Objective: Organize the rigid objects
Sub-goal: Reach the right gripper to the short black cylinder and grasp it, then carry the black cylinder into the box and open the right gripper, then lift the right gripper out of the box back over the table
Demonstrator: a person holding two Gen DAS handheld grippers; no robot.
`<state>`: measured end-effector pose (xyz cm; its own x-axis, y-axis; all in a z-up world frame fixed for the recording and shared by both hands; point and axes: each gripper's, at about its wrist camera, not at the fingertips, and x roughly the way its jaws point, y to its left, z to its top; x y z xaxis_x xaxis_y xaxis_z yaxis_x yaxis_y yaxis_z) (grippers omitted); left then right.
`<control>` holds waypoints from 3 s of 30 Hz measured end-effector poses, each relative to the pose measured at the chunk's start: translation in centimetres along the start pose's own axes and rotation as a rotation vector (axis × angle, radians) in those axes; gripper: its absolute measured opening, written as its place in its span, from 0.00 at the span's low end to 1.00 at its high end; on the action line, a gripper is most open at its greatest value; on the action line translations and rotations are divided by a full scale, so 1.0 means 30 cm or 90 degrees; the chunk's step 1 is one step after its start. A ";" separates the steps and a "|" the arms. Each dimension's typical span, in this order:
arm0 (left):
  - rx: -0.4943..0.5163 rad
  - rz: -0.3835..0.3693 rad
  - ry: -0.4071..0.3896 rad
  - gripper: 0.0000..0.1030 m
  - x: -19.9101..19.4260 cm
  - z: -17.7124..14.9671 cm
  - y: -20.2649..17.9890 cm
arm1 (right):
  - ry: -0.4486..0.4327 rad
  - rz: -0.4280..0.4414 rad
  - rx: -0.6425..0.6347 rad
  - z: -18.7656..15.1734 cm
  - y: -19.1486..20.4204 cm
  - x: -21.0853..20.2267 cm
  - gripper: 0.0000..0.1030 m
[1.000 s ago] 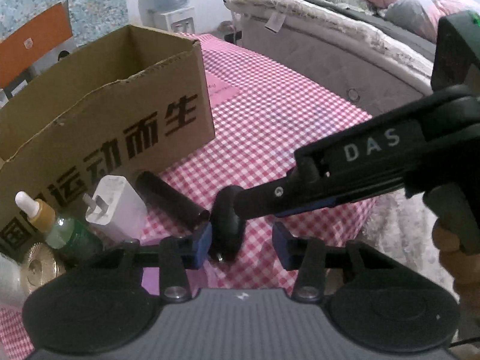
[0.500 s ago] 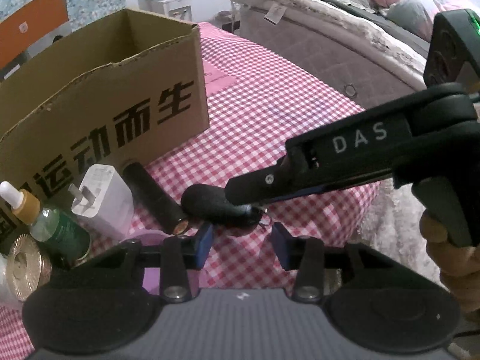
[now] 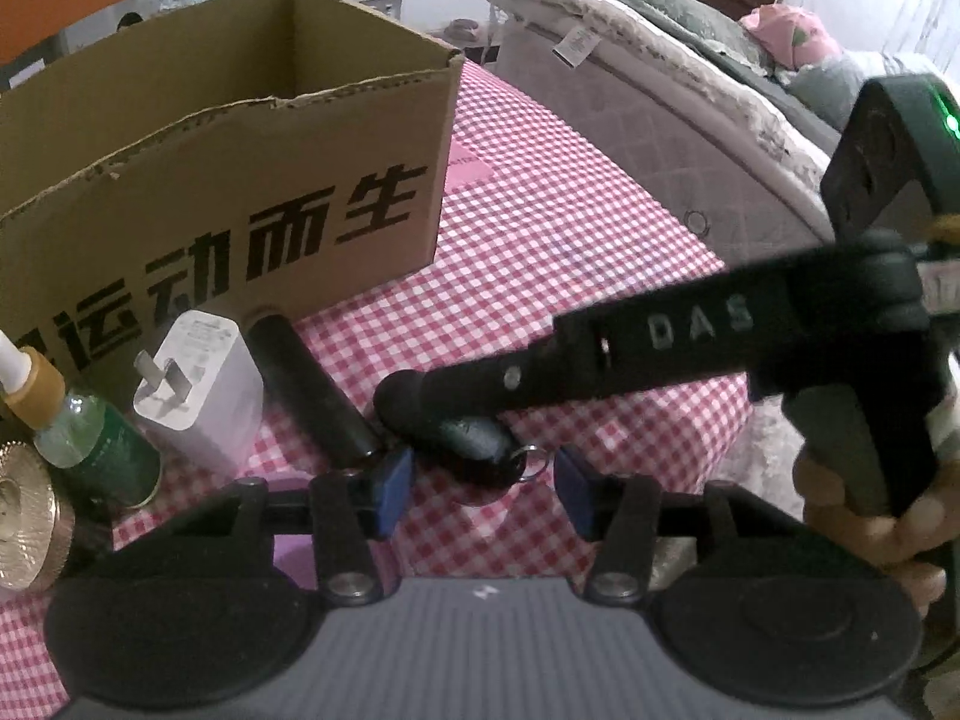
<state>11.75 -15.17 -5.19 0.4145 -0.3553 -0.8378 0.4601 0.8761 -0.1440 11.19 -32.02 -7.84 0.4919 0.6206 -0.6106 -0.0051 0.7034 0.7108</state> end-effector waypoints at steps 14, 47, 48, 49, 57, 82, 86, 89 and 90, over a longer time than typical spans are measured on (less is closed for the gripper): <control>0.002 0.021 -0.005 0.34 -0.006 0.001 0.023 | 0.001 0.035 -0.010 -0.015 0.014 -0.005 0.26; -0.059 0.074 -0.219 0.32 -0.515 0.181 0.267 | -0.086 0.088 -0.243 0.181 0.613 -0.060 0.11; -0.064 0.086 -0.218 0.32 -0.517 0.211 0.291 | -0.078 0.098 -0.246 0.216 0.639 -0.030 0.11; -0.067 0.101 -0.211 0.32 -0.519 0.239 0.328 | -0.068 0.106 -0.249 0.256 0.666 0.006 0.11; -0.140 0.156 -0.087 0.32 -0.382 0.432 0.670 | 0.072 0.122 -0.177 0.552 0.748 0.433 0.11; -0.111 0.221 -0.043 0.59 -0.329 0.474 0.729 | 0.129 0.085 -0.055 0.676 0.660 0.636 0.17; -0.095 0.206 -0.100 0.76 -0.447 0.446 0.653 | 0.069 0.097 -0.104 0.645 0.701 0.448 0.25; -0.074 0.207 -0.152 0.91 -0.545 0.396 0.574 | 0.007 0.111 -0.160 0.580 0.736 0.258 0.37; -0.069 0.203 -0.167 0.93 -0.572 0.377 0.546 | -0.013 0.112 -0.176 0.555 0.741 0.198 0.43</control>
<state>21.05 1.61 12.78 0.7149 -0.1194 -0.6889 0.1967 0.9799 0.0343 28.49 -18.47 10.13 0.4795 0.7358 -0.4782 -0.3268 0.6555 0.6808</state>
